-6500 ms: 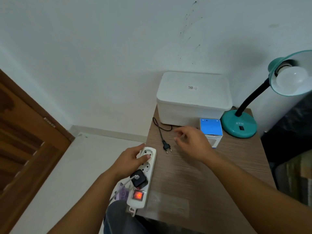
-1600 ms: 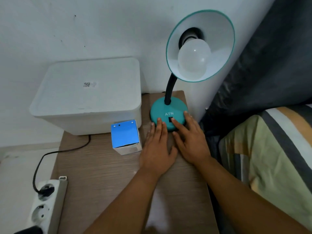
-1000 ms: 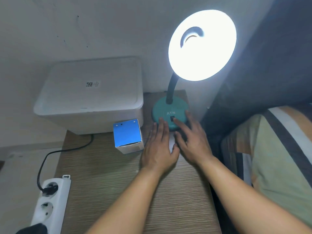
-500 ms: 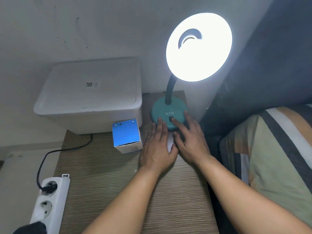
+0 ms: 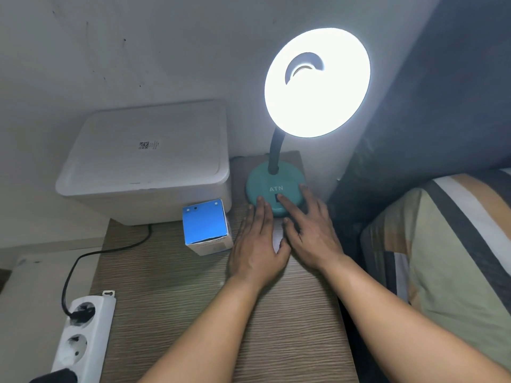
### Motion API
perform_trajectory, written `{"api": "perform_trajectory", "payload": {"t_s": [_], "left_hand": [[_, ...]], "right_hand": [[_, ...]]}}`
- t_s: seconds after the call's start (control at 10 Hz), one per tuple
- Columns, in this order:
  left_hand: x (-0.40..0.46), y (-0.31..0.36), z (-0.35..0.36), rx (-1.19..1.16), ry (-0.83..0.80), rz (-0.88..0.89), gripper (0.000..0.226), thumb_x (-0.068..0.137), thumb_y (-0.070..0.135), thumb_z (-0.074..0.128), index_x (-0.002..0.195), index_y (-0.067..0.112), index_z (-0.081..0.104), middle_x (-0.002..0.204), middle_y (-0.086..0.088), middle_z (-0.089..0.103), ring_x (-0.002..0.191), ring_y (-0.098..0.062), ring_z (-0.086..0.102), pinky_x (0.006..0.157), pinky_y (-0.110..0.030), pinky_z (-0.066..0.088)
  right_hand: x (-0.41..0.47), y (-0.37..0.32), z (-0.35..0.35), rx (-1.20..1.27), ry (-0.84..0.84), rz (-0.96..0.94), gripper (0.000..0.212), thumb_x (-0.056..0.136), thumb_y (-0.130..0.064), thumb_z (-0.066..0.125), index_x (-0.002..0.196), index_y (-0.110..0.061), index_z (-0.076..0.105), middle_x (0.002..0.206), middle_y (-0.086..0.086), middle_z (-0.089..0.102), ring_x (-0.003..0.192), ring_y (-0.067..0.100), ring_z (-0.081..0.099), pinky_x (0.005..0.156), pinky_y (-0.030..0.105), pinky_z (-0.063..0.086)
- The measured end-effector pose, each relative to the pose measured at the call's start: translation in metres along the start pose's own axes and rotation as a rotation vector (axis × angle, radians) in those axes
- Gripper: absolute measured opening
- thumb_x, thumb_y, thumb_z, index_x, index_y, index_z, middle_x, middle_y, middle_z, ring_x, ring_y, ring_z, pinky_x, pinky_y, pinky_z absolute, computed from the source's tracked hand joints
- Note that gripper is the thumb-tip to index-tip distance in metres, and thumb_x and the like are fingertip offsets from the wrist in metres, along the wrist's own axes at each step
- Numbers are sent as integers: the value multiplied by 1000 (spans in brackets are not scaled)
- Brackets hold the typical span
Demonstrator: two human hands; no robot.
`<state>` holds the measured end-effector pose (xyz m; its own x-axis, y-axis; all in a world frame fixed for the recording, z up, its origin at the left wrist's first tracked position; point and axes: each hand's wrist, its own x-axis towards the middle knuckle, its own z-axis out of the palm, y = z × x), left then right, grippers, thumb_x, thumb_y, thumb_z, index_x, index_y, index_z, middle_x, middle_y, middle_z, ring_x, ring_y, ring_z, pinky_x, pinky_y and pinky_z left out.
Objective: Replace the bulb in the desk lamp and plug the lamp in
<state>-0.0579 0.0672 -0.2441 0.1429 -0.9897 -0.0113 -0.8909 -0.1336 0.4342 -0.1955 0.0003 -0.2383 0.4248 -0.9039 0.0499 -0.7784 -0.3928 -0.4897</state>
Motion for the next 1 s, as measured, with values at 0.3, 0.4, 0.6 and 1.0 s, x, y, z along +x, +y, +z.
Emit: {"api": "perform_trajectory", "payload": {"t_s": [0.3,0.4,0.6,1.0], "left_hand": [[1,1,1,12,-4,-3,81,100,55,35,162,15,2,170,-1,-7,157,-16,-8,118,-24,-13],[-2,-1,-1,2,-10,9,86,99,55,42,162,16,-2,169,2,-13,153,-11,-11,121,-27,-4],[-1,1,-4,-18,-38,12,90,99,53,47,161,16,-7,167,2,-19,156,-18,-10,121,-28,-4],[-45,17,-31,-76,-110,-35,77,99,32,53,162,15,13,170,-3,8,157,-22,2,127,-33,10]], "right_hand": [[4,1,1,17,-24,35,50,97,-44,40,145,-50,29,160,1,13,142,26,14,111,54,32],[8,0,-2,-4,14,12,47,96,-49,41,143,-47,35,157,6,19,137,30,24,109,50,36],[10,-1,-3,5,-19,20,50,96,-53,43,144,-45,35,158,6,15,138,33,22,114,47,30],[-58,-31,-17,-32,-91,141,58,101,-51,29,155,-34,14,164,4,9,151,21,6,119,44,13]]}}
